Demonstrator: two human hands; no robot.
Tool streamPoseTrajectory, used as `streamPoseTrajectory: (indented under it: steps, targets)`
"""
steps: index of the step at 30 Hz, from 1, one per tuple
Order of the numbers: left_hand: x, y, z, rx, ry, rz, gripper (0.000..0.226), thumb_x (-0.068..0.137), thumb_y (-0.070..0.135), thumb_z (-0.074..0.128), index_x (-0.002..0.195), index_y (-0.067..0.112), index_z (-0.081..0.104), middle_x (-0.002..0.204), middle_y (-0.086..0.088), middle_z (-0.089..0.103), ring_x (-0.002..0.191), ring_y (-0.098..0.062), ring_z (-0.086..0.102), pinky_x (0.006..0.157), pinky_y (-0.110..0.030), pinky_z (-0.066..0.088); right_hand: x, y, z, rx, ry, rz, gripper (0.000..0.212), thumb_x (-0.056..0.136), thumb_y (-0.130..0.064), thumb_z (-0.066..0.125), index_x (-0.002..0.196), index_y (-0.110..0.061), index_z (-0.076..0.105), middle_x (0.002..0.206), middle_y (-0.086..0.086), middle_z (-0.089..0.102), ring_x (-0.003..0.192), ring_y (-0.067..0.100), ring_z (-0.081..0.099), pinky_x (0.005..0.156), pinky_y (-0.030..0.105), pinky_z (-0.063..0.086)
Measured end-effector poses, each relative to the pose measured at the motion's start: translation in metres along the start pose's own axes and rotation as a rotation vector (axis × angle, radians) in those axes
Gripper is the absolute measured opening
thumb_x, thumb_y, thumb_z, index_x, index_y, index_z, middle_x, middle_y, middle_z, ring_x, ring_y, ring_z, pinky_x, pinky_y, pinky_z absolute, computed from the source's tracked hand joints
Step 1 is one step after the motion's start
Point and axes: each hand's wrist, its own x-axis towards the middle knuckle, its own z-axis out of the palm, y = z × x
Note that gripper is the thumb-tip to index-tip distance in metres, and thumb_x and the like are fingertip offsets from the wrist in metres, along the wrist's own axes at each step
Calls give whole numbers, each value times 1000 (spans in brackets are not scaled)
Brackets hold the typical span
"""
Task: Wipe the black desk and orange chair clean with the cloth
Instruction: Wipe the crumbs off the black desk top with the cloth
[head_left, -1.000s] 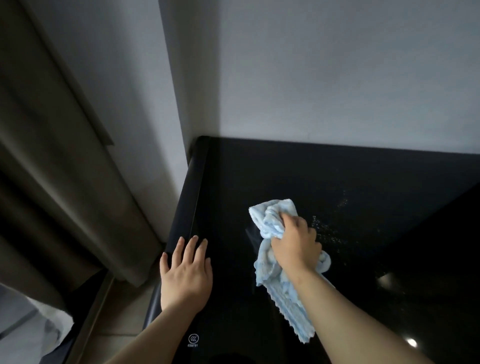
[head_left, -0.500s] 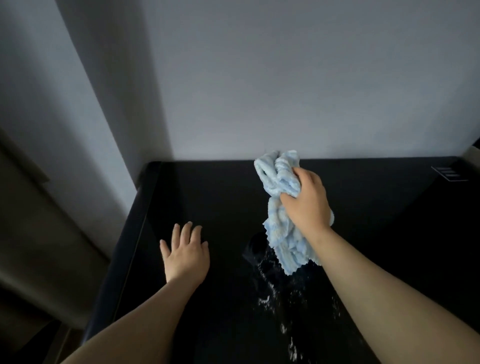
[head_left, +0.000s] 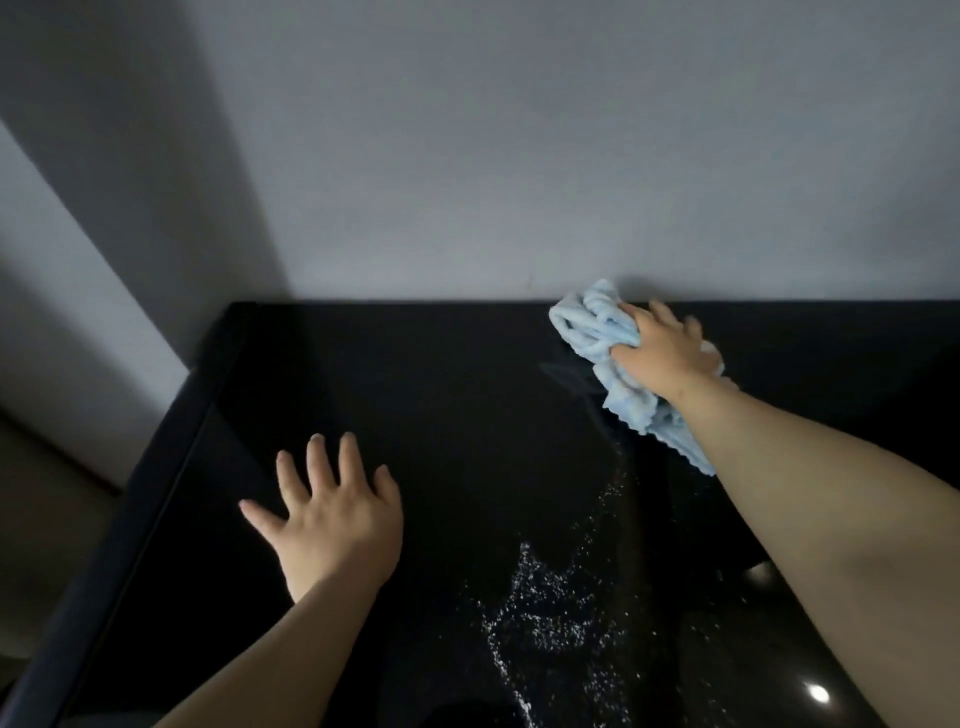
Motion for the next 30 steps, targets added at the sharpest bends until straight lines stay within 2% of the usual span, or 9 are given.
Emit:
streamPoseTrajectory:
  steps: [6,9,13,14,16,19,21,27,30]
  targets:
    - [0,-2,3,24,17,1,57,92,51,13,146,34,9,157,4,6,145,-24,-3,110,-61,4,-20,-14,18,-23,17,-160,53,85,-45,47,136,-40,36,144,-7,38,125,34,38,95,54,34]
    - [0,-1,2,25,19,7,57,93,50,14,147,33,9,157,3,7,145,-25,-3,111,-61,4,-84,-3,23,-6,6,-432,56,82,-41,55,136,-38,44,142,-10,42,118,30,45,94,47,40]
    - [-2,0,0,31,21,13,57,94,49,16,147,31,11,157,2,9,145,-26,-2,110,-62,5,-145,22,21,206,-68,-813,59,67,-46,51,122,-27,62,115,-18,53,103,23,57,86,43,45]
    - [-2,0,0,32,25,17,57,94,49,16,147,31,11,157,2,9,145,-27,-1,110,-62,6,-133,28,17,211,46,-795,56,68,-43,53,120,-25,64,115,-14,57,100,27,60,83,46,48]
    - [-1,0,1,32,22,19,57,94,49,17,147,31,12,157,2,10,144,-27,-1,110,-62,6,-90,41,2,181,196,-458,50,76,-34,58,125,-27,59,128,-3,57,109,36,56,88,51,45]
    - [0,-1,2,31,29,13,57,93,50,18,146,32,14,156,2,11,144,-26,1,110,-62,6,-50,52,1,8,90,-8,47,85,-36,52,132,-30,45,140,-3,44,120,38,44,93,49,37]
    - [0,-1,3,35,41,19,57,93,50,18,146,31,16,156,2,13,144,-27,2,109,-63,7,-68,43,15,-51,130,-12,50,84,-40,54,132,-32,44,140,-3,43,118,38,45,92,47,38]
    - [-1,0,1,33,23,17,57,93,49,18,147,30,15,156,1,12,144,-28,1,109,-63,6,-132,26,27,270,18,-615,56,71,-46,49,122,-27,58,121,-2,60,104,28,57,84,45,49]
    - [-1,0,1,36,25,16,57,93,49,19,146,30,15,156,0,13,144,-28,2,109,-64,7,-90,63,7,194,233,-115,54,80,-38,56,133,-27,47,133,5,49,113,36,50,88,46,45]
